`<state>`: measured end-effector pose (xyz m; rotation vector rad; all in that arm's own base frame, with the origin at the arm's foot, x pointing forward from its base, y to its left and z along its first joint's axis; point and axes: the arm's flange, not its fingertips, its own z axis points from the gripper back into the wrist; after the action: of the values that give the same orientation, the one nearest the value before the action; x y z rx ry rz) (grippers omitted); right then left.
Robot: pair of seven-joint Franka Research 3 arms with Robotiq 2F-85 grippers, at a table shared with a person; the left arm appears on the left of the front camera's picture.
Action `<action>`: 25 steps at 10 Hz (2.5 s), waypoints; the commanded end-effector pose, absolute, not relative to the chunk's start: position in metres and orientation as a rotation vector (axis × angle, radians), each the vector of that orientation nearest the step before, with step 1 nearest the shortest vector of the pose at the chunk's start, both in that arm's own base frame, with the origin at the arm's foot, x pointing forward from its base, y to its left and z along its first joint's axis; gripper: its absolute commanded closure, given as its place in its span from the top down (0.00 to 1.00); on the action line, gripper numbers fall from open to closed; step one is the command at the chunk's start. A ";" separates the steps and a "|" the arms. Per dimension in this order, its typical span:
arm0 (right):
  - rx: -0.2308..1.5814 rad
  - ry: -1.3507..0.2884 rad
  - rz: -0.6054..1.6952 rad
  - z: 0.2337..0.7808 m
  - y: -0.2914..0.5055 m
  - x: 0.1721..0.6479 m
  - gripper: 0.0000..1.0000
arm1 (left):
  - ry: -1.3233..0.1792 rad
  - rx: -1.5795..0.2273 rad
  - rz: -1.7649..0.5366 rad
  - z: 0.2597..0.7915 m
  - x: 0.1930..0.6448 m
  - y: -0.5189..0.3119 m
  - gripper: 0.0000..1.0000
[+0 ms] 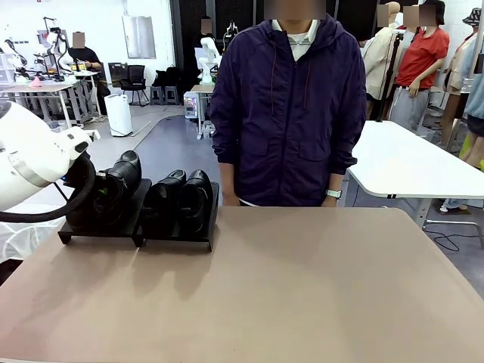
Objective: Organize the shoes by placing them on the stand.
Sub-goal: Place the Shoe from the middle of the table onto the Shoes Stand.
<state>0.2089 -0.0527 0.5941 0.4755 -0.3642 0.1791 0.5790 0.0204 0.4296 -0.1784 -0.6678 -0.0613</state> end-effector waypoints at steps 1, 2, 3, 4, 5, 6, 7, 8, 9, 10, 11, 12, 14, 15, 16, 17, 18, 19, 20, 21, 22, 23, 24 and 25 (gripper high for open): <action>0.492 -0.364 0.177 0.599 -0.051 0.210 1.00 | -0.703 -0.194 -0.064 0.428 0.587 0.025 0.00; 0.492 -0.364 0.177 0.599 -0.051 0.210 1.00 | -0.686 -0.200 -0.063 0.426 0.589 0.024 0.00; 0.492 -0.364 0.177 0.599 -0.051 0.210 1.00 | -0.680 -0.200 -0.062 0.424 0.591 0.024 0.19; 0.492 -0.364 0.177 0.599 -0.051 0.210 1.00 | -0.671 -0.197 -0.064 0.423 0.592 0.023 0.76; 0.492 -0.364 0.177 0.599 -0.051 0.210 1.00 | -0.665 -0.200 -0.063 0.422 0.593 0.023 1.00; 0.492 -0.364 0.177 0.599 -0.051 0.210 1.00 | -0.665 -0.201 -0.066 0.422 0.593 0.023 1.00; 0.492 -0.364 0.177 0.599 -0.051 0.210 1.00 | -0.663 -0.200 -0.070 0.421 0.592 0.023 1.00; 0.492 -0.364 0.177 0.599 -0.051 0.210 1.00 | -0.665 -0.211 -0.083 0.424 0.590 0.021 1.00; 0.492 -0.364 0.177 0.599 -0.051 0.210 1.00 | -0.669 -0.214 -0.095 0.427 0.588 0.019 1.00; 0.492 -0.364 0.177 0.599 -0.051 0.210 1.00 | -0.672 -0.221 -0.115 0.433 0.585 0.015 1.00; 0.492 -0.364 0.177 0.599 -0.051 0.210 1.00 | -0.668 -0.234 -0.145 0.441 0.581 0.009 1.00; 0.492 -0.364 0.177 0.599 -0.051 0.210 1.00 | -0.649 -0.250 -0.179 0.454 0.577 0.001 1.00; 0.492 -0.364 0.177 0.599 -0.051 0.210 1.00 | -0.575 -0.286 -0.253 0.484 0.564 -0.013 1.00; 0.492 -0.364 0.177 0.599 -0.051 0.210 1.00 | -0.558 -0.285 -0.288 0.503 0.555 -0.018 1.00; 0.492 -0.364 0.177 0.599 -0.051 0.210 1.00 | -0.539 -0.278 -0.306 0.522 0.548 -0.019 1.00; 0.492 -0.364 0.177 0.599 -0.051 0.210 1.00 | -0.472 -0.302 -0.299 0.542 0.537 -0.016 1.00; 0.492 -0.364 0.177 0.599 -0.051 0.210 1.00 | -0.358 -0.331 -0.317 0.563 0.520 -0.012 1.00; 0.492 -0.364 0.177 0.599 -0.051 0.210 1.00 | -0.249 -0.349 -0.357 0.581 0.500 -0.007 1.00; 0.492 -0.364 0.177 0.599 -0.051 0.210 1.00 | -0.129 -0.359 -0.393 0.598 0.472 0.002 1.00; 0.492 -0.364 0.177 0.599 -0.051 0.210 1.00 | -0.118 -0.367 -0.359 0.612 0.445 0.016 1.00; 0.492 -0.364 0.177 0.599 -0.051 0.210 1.00 | -0.127 -0.377 -0.348 0.620 0.413 0.029 1.00; 0.492 -0.364 0.177 0.599 -0.051 0.210 1.00 | -0.190 -0.368 -0.307 0.620 0.377 0.038 1.00; 0.492 -0.364 0.177 0.599 -0.051 0.210 1.00 | -0.256 -0.369 -0.285 0.611 0.342 0.043 1.00; 0.492 -0.364 0.177 0.599 -0.051 0.210 1.00 | -0.317 -0.377 -0.260 0.593 0.309 0.045 1.00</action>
<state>0.2092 -0.0527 0.5939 0.4755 -0.3629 0.1788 0.3422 0.0519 0.6236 -0.3938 -0.2274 -0.3019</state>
